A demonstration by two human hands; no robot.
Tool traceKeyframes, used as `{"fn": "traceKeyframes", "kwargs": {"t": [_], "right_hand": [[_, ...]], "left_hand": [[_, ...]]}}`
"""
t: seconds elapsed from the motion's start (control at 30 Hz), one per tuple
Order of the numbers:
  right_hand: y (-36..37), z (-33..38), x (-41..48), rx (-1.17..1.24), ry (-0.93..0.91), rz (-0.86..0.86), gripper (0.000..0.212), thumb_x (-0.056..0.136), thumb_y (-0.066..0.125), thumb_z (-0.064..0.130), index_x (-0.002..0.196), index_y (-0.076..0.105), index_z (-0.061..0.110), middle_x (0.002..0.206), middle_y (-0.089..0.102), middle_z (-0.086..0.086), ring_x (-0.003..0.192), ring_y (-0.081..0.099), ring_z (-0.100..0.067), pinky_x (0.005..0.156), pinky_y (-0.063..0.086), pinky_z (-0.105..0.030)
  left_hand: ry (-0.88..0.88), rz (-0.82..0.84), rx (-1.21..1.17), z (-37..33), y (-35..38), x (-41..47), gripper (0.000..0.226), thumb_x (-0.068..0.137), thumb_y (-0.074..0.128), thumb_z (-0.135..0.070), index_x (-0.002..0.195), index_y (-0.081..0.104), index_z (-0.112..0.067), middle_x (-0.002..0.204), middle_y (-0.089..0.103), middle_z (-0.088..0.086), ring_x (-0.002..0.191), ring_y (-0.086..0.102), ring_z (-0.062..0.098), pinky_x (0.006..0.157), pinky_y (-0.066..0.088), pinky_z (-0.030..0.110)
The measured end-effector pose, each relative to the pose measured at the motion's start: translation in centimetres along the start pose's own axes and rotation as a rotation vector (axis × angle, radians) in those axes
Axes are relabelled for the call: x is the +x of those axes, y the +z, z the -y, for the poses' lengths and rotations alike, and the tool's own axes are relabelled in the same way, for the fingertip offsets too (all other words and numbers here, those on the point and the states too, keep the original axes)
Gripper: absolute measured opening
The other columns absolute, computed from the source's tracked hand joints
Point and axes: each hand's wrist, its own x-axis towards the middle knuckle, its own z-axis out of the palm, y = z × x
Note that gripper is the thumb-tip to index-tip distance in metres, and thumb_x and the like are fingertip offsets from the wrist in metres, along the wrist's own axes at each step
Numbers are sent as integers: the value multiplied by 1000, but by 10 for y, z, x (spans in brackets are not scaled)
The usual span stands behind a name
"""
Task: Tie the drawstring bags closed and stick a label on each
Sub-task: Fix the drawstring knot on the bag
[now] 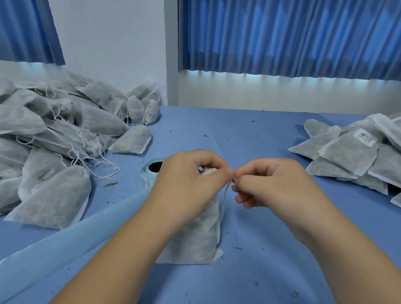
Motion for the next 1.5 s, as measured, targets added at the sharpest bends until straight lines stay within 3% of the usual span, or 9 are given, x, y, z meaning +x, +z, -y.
{"fn": "traceKeyframes", "kwargs": {"t": [0.13,0.33,0.53,0.7,0.83,0.97,1.1,1.33,1.5], "right_hand": [[1,0,1,21,4,-16,12,81,63,1,75,70,8,63,69,-3,57,66,-10,54,51,-18],[1,0,0,58,-57,29,15,80,62,-5,87,65,8,63,68,-4,56,65,-12,53,50,-18],[0,-1,0,19,-130,55,18,80,65,2,93,63,14,65,68,0,60,65,-13,59,50,-20],[-1,-2,2,26,-148,41,21,80,61,-3,95,61,12,65,68,0,60,64,-13,57,49,-21],[0,-2,2,47,-163,55,21,81,61,-4,96,60,11,66,67,-2,58,63,-13,55,49,-20],[-1,-3,2,59,-175,54,20,81,63,-2,97,60,11,65,67,-1,60,63,-13,58,50,-23],[0,-1,2,81,-180,49,16,81,64,-3,90,59,9,63,66,-2,58,62,-13,56,49,-22],[2,-3,1,37,-163,20,14,80,66,-3,83,60,10,59,63,-1,54,61,-14,54,49,-24],[8,-5,1,-104,-227,-96,15,79,70,6,76,62,18,64,65,1,61,66,-24,62,54,-40]], "left_hand": [[-59,11,-22,-1,-1,2,19,83,72,-26,64,71,-23,63,63,-20,57,49,-3,56,36,7],[-304,250,-307,-6,-9,1,27,77,73,-31,55,62,-18,64,55,-2,65,45,18,68,37,33],[-357,275,-418,-5,-13,1,22,69,71,-32,69,63,-11,71,50,6,69,41,23,63,34,32],[-393,320,-443,-4,-14,1,21,70,73,-30,64,63,-13,74,46,10,64,39,22,58,33,29],[-420,369,-538,-1,-15,2,28,84,69,-20,57,66,-16,63,54,0,51,46,12,46,40,20],[-502,450,-615,-2,-17,5,12,66,73,-26,60,67,-17,62,53,-3,46,46,9,44,38,20],[-526,530,-638,1,-20,6,13,70,70,-27,60,68,-19,62,52,-5,47,43,8,50,33,21],[-392,403,-449,3,-18,4,27,78,73,-24,55,63,-15,63,50,3,53,43,14,51,37,21],[-399,331,-425,1,-15,2,22,86,69,-23,69,63,-9,65,49,4,58,41,16,55,34,25]]}}
